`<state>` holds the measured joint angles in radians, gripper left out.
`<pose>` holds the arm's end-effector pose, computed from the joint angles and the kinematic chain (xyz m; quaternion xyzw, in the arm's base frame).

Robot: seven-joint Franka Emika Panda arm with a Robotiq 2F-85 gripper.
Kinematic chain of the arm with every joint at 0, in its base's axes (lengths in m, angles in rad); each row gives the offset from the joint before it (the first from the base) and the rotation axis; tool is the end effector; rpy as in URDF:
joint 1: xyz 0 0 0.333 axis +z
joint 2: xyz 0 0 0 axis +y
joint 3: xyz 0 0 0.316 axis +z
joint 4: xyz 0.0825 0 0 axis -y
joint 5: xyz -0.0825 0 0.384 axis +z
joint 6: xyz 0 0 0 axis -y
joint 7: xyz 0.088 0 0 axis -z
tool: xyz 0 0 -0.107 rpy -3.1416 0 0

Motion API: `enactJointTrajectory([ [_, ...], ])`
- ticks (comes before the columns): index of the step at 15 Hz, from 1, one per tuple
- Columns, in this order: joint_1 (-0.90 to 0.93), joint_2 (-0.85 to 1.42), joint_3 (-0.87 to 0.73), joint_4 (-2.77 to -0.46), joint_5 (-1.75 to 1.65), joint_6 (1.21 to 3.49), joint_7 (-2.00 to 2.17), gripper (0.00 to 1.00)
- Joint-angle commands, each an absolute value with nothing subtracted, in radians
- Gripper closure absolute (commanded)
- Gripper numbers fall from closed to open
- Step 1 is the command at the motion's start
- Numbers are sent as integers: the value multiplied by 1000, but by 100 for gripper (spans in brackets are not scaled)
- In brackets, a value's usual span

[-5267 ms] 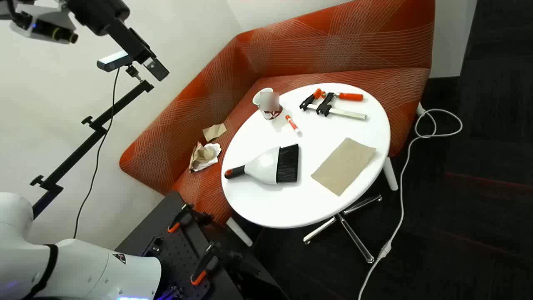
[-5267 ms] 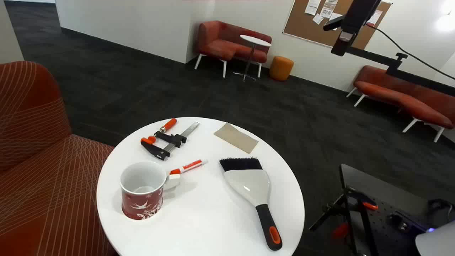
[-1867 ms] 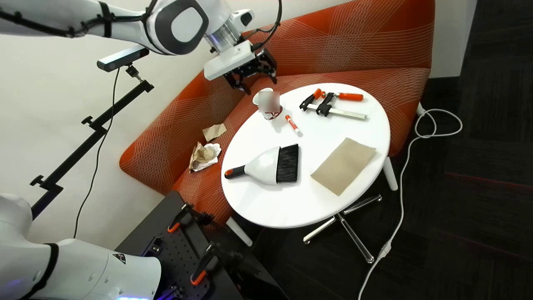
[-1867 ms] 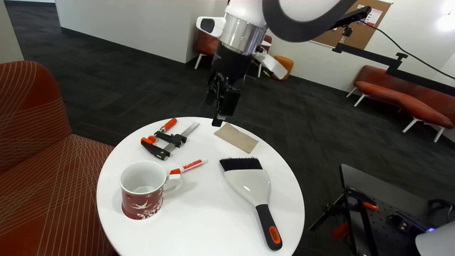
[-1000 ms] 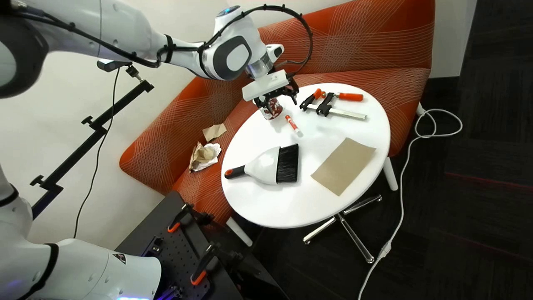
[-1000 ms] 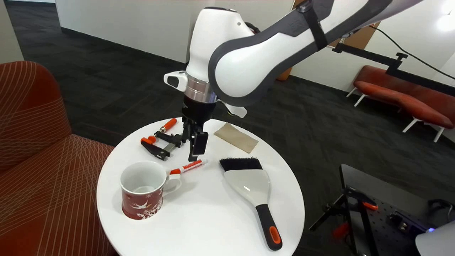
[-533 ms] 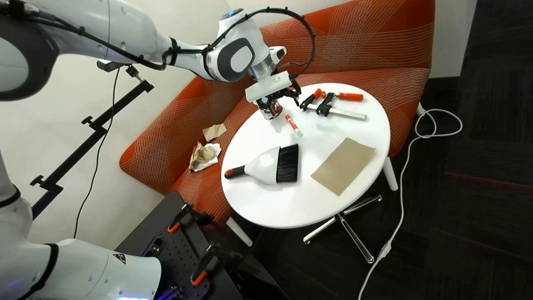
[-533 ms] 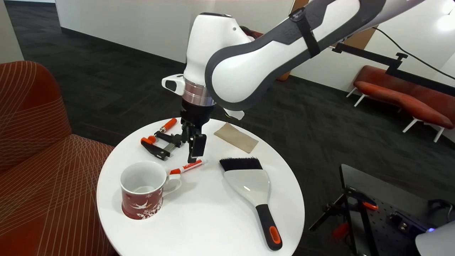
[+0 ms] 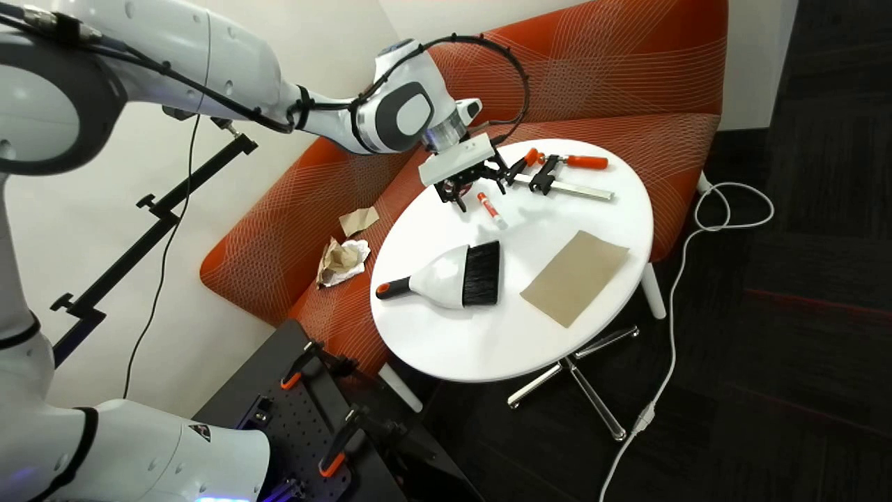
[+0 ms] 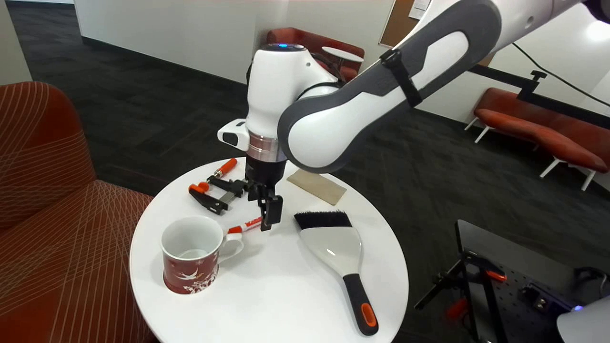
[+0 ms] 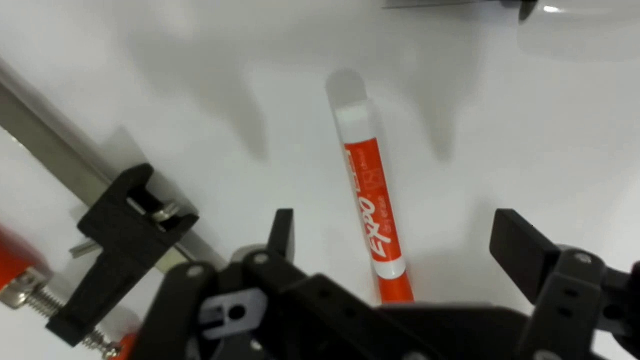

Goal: Put the marker in the mug

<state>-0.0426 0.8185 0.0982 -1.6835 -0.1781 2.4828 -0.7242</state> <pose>0.6683 0.0322 0.1233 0.9022 0.4308 -0.0117 0.0151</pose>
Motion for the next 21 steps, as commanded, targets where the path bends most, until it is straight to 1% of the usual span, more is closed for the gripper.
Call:
enactJointTrajectory([
  [1, -44, 853, 105, -1646, -208, 2481, -747, 0],
  [11, -65, 914, 154, -1580, -185, 2467, -854, 0],
  [12, -66, 920, 158, -1573, -183, 2466, -868, 25],
  [13, -66, 925, 159, -1567, -183, 2465, -873, 26],
  [20, -64, 922, 157, -1560, -179, 2476, -874, 81],
  [21, -65, 911, 157, -1571, -177, 2483, -868, 88],
])
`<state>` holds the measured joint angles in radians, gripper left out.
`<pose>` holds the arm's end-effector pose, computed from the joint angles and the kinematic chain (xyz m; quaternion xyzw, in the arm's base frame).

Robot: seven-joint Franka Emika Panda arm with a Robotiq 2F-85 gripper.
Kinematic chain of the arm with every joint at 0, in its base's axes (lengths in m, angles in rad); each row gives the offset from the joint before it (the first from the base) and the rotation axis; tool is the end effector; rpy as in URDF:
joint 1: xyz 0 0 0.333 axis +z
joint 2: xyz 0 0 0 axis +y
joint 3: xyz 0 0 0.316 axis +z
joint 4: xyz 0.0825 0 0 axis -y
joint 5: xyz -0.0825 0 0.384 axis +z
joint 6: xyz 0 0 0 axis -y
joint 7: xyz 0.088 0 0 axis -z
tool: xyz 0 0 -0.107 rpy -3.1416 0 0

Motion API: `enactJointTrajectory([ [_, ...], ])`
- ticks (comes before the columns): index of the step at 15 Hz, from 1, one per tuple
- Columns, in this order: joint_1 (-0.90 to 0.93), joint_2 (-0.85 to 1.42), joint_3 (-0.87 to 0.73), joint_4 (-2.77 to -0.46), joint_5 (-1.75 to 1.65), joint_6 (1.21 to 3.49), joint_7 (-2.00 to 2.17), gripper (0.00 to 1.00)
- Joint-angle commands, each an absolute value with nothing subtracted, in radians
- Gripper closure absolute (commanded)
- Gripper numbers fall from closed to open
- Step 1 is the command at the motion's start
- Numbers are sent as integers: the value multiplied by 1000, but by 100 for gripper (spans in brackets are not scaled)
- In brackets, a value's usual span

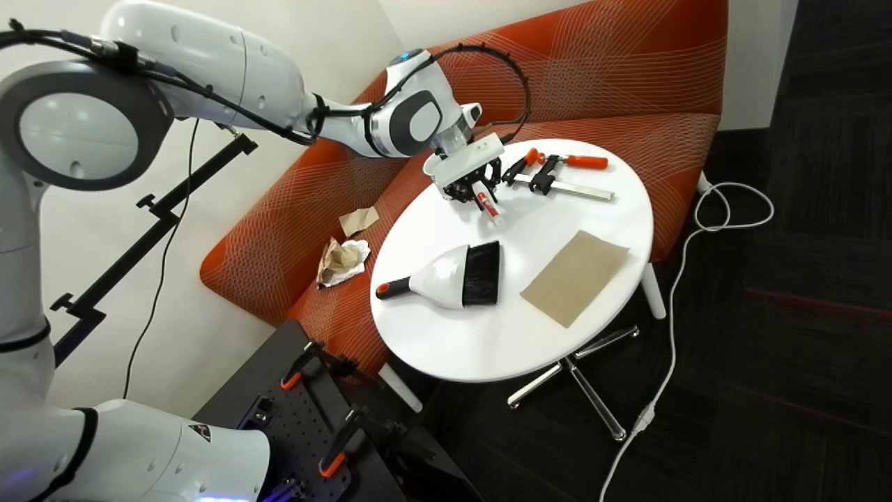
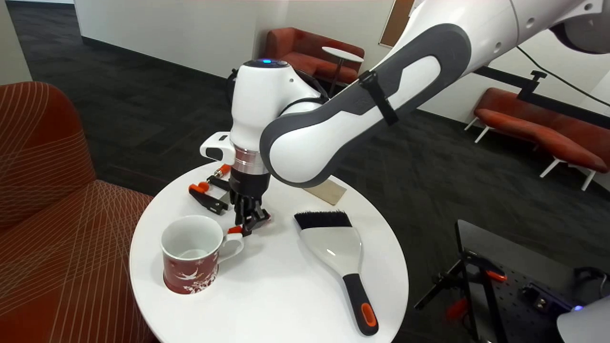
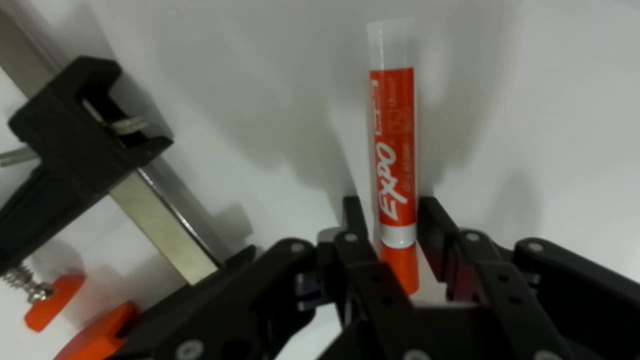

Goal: Put the marker in the mug

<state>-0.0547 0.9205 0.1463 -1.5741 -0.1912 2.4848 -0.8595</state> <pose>0.6855 0.0517 0.0993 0.8665 0.4992 0.0019 0.0010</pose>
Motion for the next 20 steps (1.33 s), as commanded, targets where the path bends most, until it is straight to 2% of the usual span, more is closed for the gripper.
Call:
enactJointTrajectory([
  [1, -62, 901, 153, -1580, -175, 2487, -855, 96],
  [2, -61, 883, 151, -1599, -173, 2496, -843, 99],
  [4, -67, 836, 157, -1648, -161, 2523, -834, 94],
  [11, -88, 652, 175, -1822, -136, 2632, -834, 94],
  [20, -272, 503, 390, -2018, 85, 2785, -1069, 94],
])
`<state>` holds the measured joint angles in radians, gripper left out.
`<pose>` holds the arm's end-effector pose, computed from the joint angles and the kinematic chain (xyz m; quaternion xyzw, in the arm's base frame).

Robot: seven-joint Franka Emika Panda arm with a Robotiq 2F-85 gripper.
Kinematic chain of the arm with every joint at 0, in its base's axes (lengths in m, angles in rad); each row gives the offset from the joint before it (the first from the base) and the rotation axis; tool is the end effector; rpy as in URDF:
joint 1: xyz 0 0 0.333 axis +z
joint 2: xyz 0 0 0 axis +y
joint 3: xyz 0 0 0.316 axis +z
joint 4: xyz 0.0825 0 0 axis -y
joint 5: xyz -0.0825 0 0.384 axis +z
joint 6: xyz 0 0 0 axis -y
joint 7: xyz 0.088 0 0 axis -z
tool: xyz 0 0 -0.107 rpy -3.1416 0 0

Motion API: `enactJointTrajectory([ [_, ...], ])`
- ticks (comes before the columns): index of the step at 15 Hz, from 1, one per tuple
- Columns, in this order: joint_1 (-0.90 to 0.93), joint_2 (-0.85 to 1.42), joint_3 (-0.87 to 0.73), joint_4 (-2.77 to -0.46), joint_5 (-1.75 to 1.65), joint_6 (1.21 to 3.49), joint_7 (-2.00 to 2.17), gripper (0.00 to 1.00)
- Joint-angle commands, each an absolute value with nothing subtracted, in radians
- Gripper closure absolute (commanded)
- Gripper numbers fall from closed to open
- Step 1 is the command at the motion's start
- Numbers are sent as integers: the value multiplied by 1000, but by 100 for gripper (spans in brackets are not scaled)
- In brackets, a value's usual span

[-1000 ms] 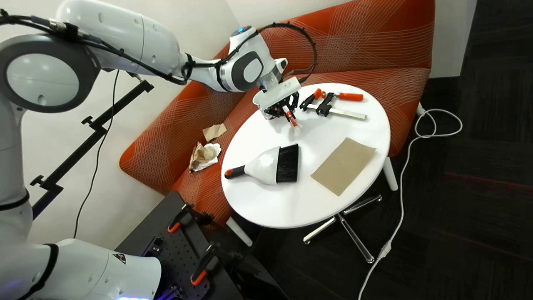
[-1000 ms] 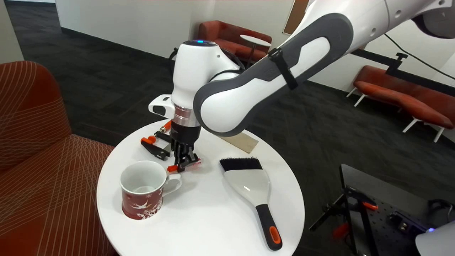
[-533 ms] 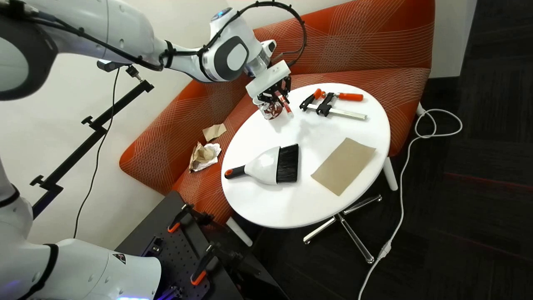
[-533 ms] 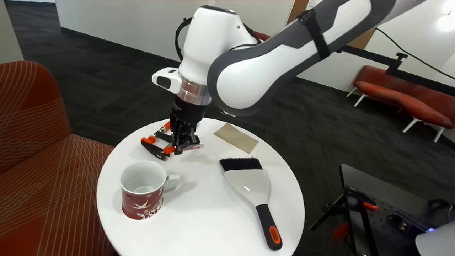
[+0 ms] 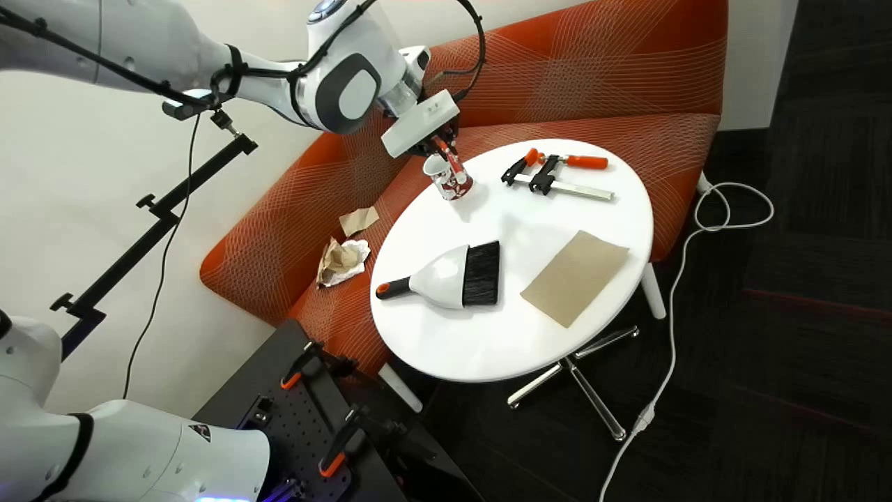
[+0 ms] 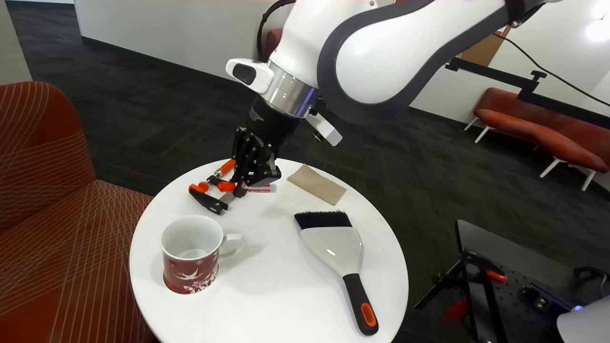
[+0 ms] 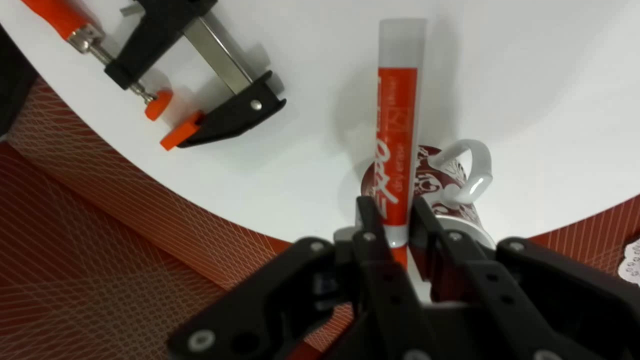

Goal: Put the marker in the mug

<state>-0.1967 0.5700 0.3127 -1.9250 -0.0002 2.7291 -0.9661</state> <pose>0.6473 0.0622 0.2300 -0.8641 -0.4798 -0.1506 0.0191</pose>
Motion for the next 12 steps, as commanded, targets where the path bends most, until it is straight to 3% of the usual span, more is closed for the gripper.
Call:
enactJointTrajectory([
  [1, -297, 497, 420, -2031, 121, 2793, -1111, 94],
  [12, -499, 536, 674, -2013, 547, 2793, -1623, 94],
])
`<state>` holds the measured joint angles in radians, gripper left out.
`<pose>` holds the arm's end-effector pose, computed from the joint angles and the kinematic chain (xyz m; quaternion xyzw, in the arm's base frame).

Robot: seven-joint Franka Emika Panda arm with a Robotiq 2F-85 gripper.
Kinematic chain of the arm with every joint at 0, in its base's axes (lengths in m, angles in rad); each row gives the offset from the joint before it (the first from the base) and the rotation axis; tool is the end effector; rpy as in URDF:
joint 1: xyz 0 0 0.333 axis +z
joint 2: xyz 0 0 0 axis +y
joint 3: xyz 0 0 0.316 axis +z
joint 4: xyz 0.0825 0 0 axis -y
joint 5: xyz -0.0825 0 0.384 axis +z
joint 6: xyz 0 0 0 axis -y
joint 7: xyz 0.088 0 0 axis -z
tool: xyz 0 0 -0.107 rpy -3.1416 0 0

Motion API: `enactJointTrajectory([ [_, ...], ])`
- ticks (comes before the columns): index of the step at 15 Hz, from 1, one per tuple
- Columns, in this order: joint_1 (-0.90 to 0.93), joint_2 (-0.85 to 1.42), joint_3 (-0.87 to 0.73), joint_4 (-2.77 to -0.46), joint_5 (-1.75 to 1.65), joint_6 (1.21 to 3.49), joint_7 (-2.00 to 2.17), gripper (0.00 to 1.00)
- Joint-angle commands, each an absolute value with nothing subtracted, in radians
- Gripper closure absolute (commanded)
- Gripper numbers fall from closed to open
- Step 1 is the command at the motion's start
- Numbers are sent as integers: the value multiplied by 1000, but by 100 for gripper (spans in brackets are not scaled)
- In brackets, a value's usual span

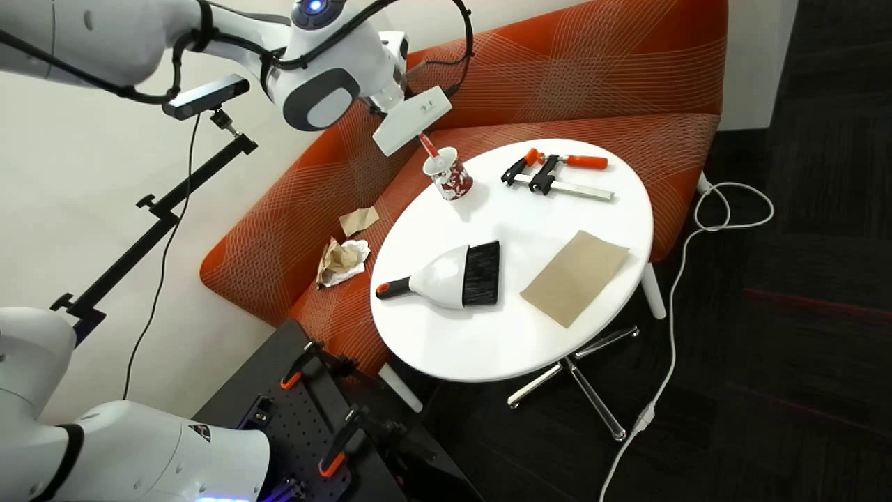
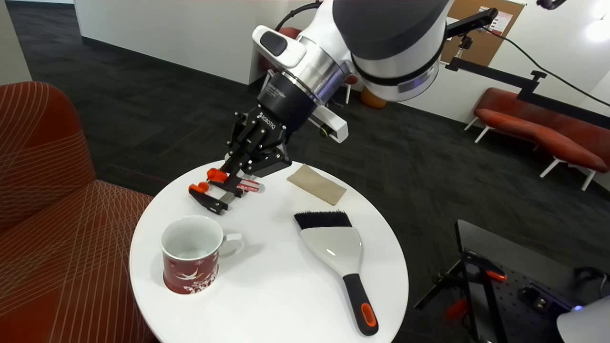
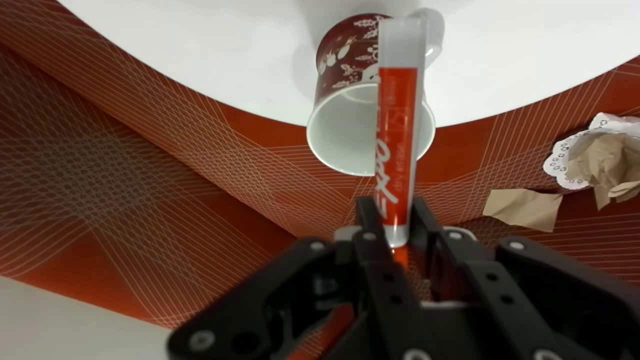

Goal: Put the marker in the mug

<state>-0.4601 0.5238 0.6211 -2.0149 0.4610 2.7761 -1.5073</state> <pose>0.6273 0.0612 0.2603 -0.8066 -0.5184 -0.2608 0.1126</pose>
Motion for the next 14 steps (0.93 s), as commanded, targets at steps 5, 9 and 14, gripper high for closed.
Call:
enactJointTrajectory([
  [5, -490, 604, 689, -1962, 648, 2781, -1800, 94],
  [9, -483, 663, 697, -1919, 711, 2775, -1919, 95],
  [14, -488, 732, 728, -1859, 831, 2759, -2056, 95],
])
